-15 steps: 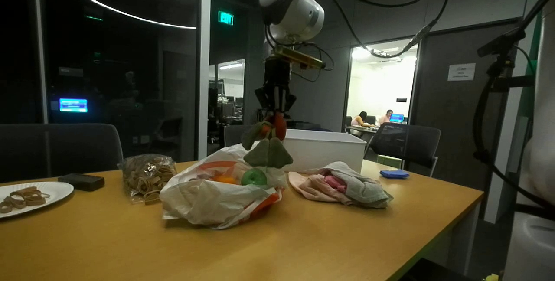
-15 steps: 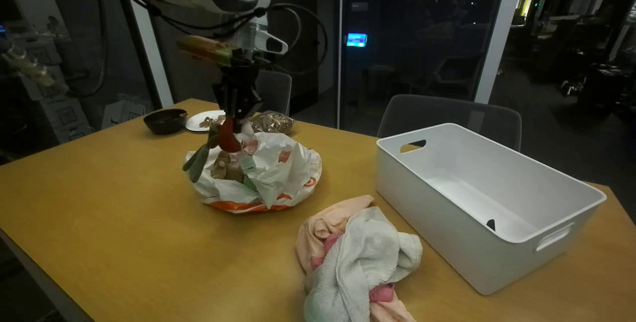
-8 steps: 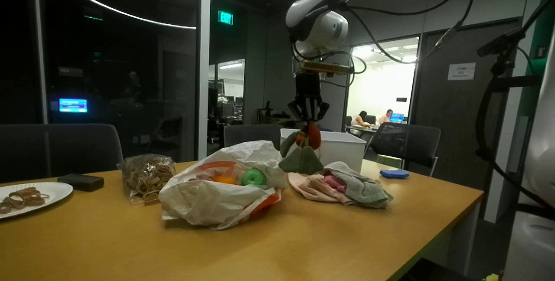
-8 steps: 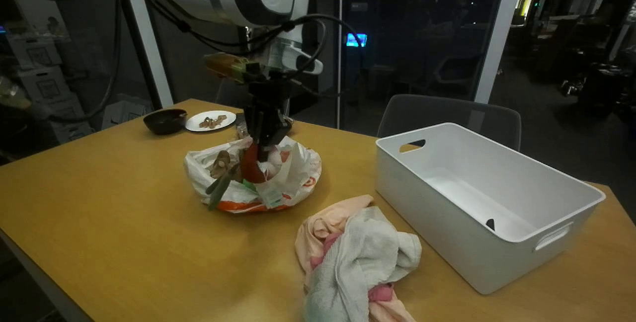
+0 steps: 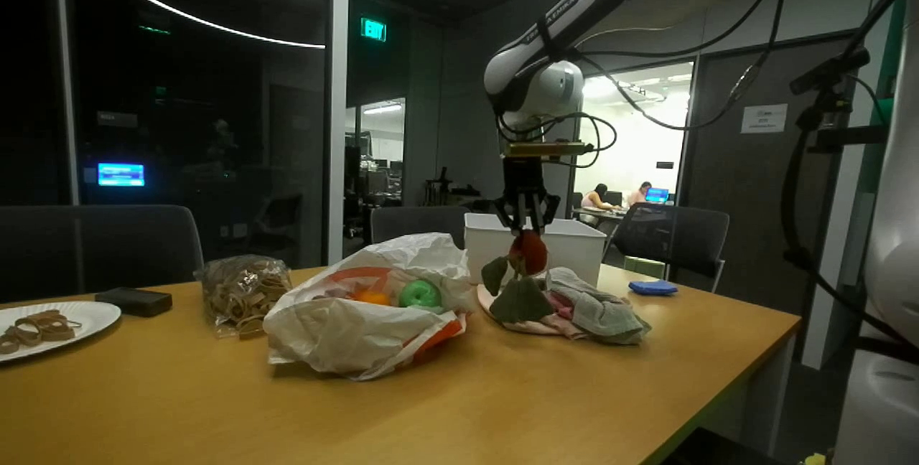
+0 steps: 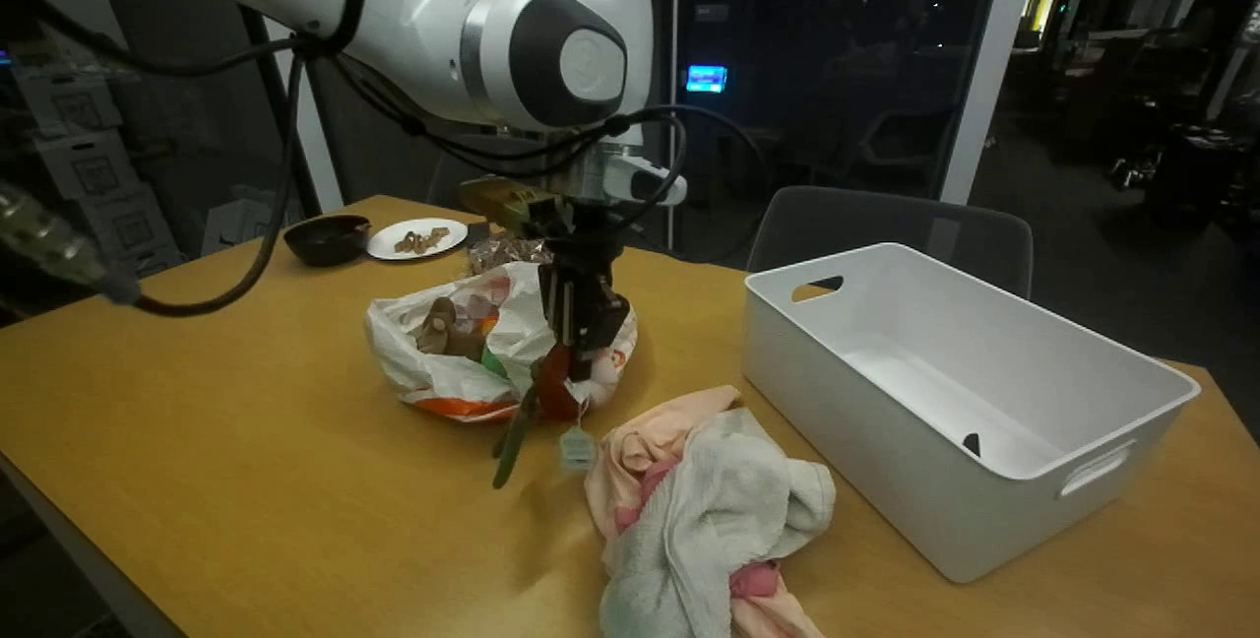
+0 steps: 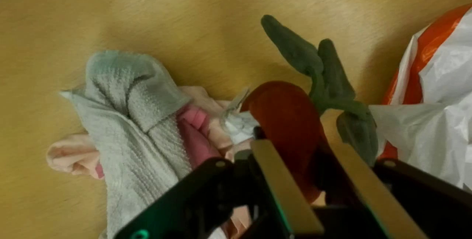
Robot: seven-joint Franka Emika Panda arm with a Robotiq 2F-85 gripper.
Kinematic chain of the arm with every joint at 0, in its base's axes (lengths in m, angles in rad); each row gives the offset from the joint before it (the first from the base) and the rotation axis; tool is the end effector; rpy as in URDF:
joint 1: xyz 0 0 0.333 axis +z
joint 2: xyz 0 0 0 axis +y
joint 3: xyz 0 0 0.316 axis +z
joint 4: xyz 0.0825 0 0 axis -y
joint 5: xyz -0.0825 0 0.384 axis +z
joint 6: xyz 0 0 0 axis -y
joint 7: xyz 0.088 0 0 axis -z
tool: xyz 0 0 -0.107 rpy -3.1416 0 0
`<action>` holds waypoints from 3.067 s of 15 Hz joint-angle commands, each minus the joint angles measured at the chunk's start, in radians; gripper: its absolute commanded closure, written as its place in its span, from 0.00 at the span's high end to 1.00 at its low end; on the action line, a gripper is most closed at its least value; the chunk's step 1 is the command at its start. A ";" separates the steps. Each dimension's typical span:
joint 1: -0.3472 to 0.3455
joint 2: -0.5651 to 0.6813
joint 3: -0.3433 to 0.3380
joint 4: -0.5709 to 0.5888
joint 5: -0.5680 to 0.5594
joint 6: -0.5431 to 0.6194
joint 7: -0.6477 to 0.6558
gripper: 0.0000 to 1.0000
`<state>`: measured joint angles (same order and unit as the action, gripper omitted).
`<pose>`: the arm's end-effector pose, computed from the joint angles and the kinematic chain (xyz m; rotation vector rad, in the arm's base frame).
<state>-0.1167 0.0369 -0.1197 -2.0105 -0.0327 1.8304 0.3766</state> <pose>0.5206 -0.1277 0.4196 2.9360 -0.9107 -0.3299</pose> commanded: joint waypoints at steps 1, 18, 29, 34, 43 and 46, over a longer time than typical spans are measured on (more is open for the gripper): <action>0.026 -0.048 0.021 -0.017 -0.059 0.071 0.020 0.61; 0.185 0.124 0.171 0.089 0.148 0.192 0.019 1.00; 0.168 0.199 0.133 0.071 0.149 0.199 0.005 1.00; 0.202 0.157 0.133 0.032 0.051 0.234 0.048 1.00; 0.212 0.170 0.161 0.063 0.056 0.201 0.006 1.00; 0.205 0.213 0.159 0.091 0.096 0.189 -0.014 1.00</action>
<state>0.1026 0.2088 0.0366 -1.9658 0.0171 2.0466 0.4043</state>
